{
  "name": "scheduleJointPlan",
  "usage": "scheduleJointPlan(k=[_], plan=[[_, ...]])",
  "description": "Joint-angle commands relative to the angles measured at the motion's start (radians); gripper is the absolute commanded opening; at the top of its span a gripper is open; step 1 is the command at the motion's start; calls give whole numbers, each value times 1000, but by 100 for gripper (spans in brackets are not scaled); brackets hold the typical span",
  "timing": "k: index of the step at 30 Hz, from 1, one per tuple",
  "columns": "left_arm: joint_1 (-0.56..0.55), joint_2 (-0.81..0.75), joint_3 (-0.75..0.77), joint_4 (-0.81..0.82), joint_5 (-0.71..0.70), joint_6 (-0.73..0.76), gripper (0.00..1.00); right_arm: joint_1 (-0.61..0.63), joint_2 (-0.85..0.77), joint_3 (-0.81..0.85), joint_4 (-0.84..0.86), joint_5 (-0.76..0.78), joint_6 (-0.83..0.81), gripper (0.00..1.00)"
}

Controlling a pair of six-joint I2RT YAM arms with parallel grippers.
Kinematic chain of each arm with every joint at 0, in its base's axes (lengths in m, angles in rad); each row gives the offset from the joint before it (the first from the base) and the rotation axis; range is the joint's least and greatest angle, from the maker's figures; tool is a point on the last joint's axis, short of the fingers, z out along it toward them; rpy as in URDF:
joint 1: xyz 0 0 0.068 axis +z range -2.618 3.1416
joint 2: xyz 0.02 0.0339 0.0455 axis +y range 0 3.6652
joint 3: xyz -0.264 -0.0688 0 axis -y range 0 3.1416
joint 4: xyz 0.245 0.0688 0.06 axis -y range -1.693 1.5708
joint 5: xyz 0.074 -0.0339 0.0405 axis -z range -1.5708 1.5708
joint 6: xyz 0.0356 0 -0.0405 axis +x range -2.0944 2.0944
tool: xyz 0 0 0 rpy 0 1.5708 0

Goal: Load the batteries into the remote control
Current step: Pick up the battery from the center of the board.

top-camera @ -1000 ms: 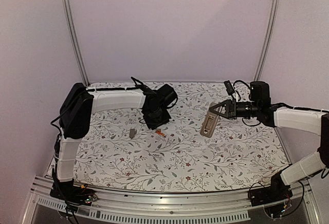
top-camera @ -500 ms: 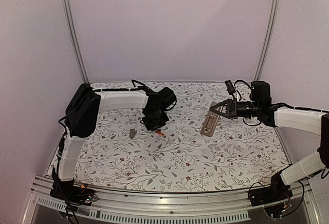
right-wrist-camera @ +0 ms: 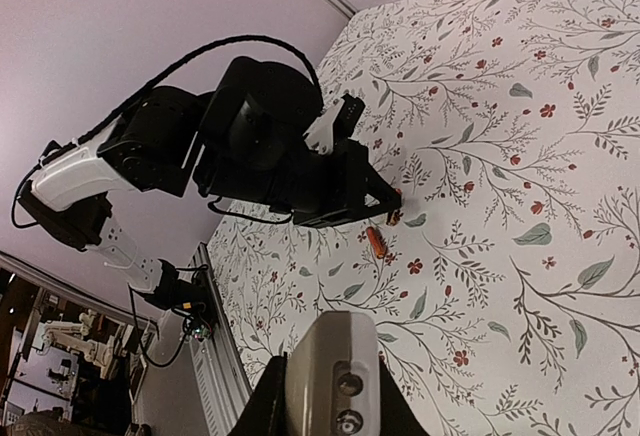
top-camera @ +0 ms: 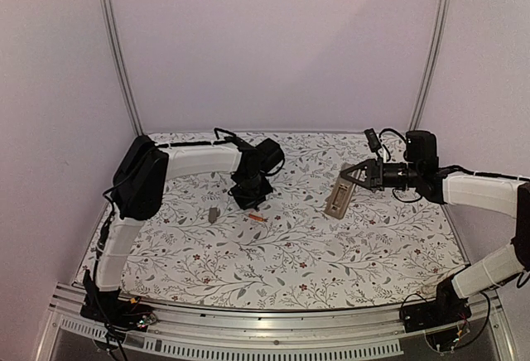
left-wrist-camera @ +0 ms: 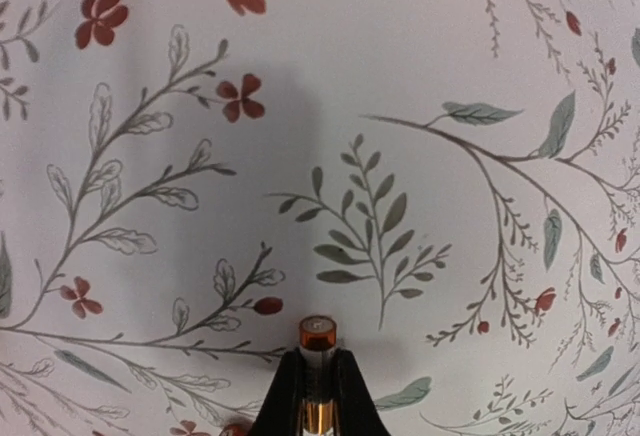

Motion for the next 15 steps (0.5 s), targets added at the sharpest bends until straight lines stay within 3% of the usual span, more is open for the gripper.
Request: scheduleJointPlan(k=[1,9,15], plan=[[25,73,40,70,39,34,0,-12,16,-1,15,-6,-5,0],[26,75,119,289,36,222,0,-11,33,7,16,-9,8,0],[26,-145,-113,538,9,458,0,-12,25,0,33,-6,35,0]])
